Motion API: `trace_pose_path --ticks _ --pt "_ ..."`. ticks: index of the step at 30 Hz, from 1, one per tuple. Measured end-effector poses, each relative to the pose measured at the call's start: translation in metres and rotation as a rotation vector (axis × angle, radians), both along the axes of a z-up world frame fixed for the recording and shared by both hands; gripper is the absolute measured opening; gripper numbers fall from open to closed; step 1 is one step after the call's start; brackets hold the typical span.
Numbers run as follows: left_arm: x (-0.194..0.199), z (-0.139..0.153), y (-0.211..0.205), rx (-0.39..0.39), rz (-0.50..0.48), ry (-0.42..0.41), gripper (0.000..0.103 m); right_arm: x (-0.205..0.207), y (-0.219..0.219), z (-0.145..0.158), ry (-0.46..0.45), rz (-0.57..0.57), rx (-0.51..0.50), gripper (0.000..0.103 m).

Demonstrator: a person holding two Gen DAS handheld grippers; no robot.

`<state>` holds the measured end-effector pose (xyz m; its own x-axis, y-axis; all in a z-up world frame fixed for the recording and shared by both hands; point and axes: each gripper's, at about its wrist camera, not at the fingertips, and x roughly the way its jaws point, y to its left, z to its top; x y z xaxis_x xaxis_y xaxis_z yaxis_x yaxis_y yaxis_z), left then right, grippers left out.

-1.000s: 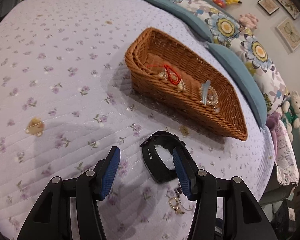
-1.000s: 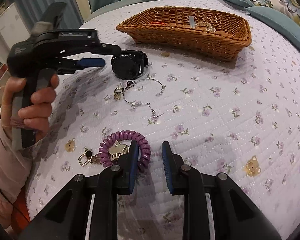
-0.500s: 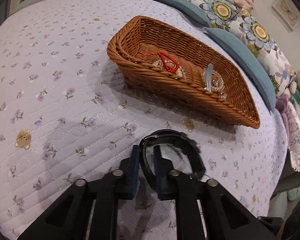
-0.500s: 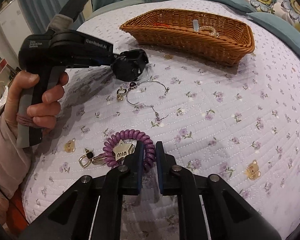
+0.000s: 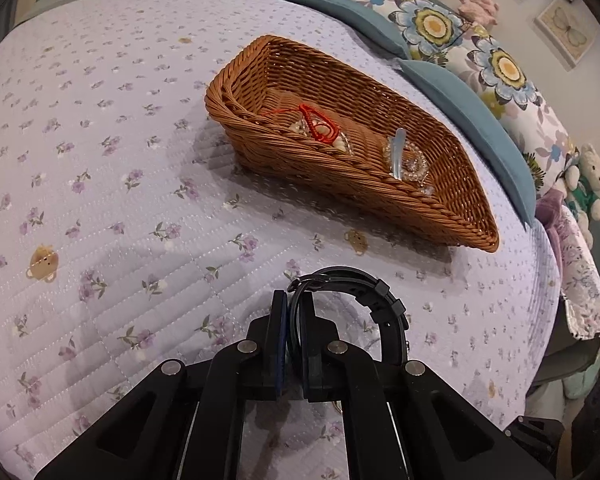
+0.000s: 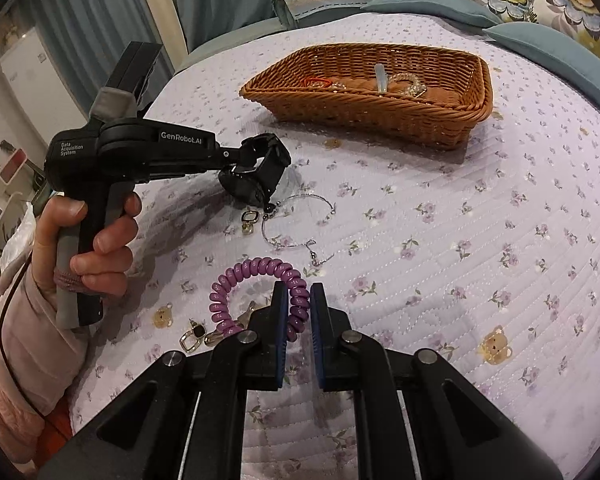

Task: Organize jewelry
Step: 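Grasp the black watch with the left tool while the right tool grasps the purple coil hair tie, then carry the watch and hair tie over the basket and open both tools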

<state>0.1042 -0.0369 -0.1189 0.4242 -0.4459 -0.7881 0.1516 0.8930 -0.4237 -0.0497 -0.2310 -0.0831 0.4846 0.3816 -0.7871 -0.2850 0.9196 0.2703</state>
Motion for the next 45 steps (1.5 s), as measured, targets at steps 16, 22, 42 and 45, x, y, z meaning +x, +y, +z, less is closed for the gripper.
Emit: trace_pose_path --ticks 16,22,42,45 --pt "-0.003 0.036 0.009 -0.024 0.01 -0.045 0.006 0.039 -0.029 0.047 -0.101 -0.172 0.021 0.013" --pt "0.022 0.079 0.009 0.003 0.01 -0.118 0.006 0.097 -0.041 0.086 -0.167 -0.228 0.014 0.013" --pt "0.147 0.039 -0.066 0.027 -0.023 -0.088 0.006 0.283 -0.07 0.009 0.043 -0.365 -0.054 0.012" --pt "0.15 0.034 -0.071 0.03 -0.028 -0.083 0.006 0.284 -0.071 0.004 0.038 -0.359 -0.063 0.012"
